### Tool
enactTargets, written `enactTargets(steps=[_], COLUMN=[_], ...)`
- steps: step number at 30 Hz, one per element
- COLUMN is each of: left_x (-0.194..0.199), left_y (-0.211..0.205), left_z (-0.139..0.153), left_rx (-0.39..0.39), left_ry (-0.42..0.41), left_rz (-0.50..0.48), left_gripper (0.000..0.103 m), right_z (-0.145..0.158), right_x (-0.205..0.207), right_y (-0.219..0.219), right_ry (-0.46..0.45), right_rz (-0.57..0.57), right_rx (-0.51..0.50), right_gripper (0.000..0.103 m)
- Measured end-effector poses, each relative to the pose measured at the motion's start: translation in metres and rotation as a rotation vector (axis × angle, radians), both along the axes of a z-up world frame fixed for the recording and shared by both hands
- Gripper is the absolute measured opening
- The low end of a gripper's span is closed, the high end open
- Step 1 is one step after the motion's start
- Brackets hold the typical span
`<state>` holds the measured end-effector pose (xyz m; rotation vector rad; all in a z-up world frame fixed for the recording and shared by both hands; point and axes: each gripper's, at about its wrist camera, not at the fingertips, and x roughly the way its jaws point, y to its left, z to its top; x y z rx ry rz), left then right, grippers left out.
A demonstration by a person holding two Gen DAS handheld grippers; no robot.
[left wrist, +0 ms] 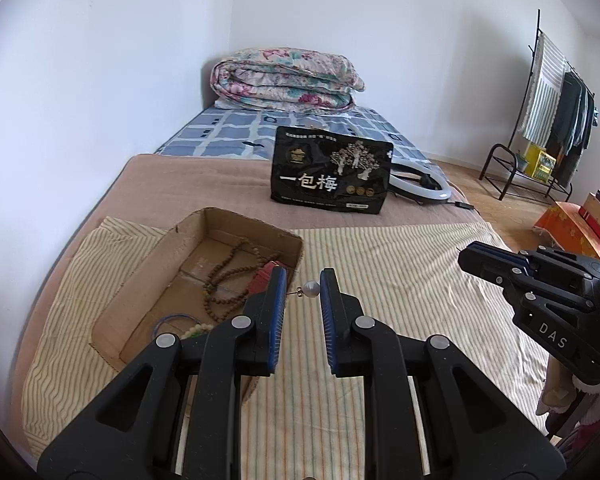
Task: Organize jewelry
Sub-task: 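Carry the pearl stud in the left tool over the box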
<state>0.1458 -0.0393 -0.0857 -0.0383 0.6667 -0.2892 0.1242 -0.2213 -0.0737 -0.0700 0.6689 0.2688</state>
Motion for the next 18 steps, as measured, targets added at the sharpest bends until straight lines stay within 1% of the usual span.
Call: enactTargets(steps=[5,9,14,18], left_x=[0.009,0.017,0.024,0.029], left_y=[0.030,0.050,0.066,0.076], left_z=[0.005,0.004,0.007,0.003], left_rx=[0.005,-0.003,0.001,0.008], left_ry=[-0.012,-0.001,-0.004,0.001], left_rz=[0.065,0.106,0.141,0.162], left_gripper=[0.016,0.016,0.016,0.016], right_z=[0.002,0.001,-0.004,-0.009], right_x=[0.015,0.026,0.039,0.048], right_y=[0.018,0.036,0.060,0.076], right_ry=[0.005,0.007,0.016,0.022], right_rz=[0.030,0.057,0.095,0.121], right_rx=[0.029,0.050,0.067,0.073], right_gripper=[0.006,0.006,0.006,0.006])
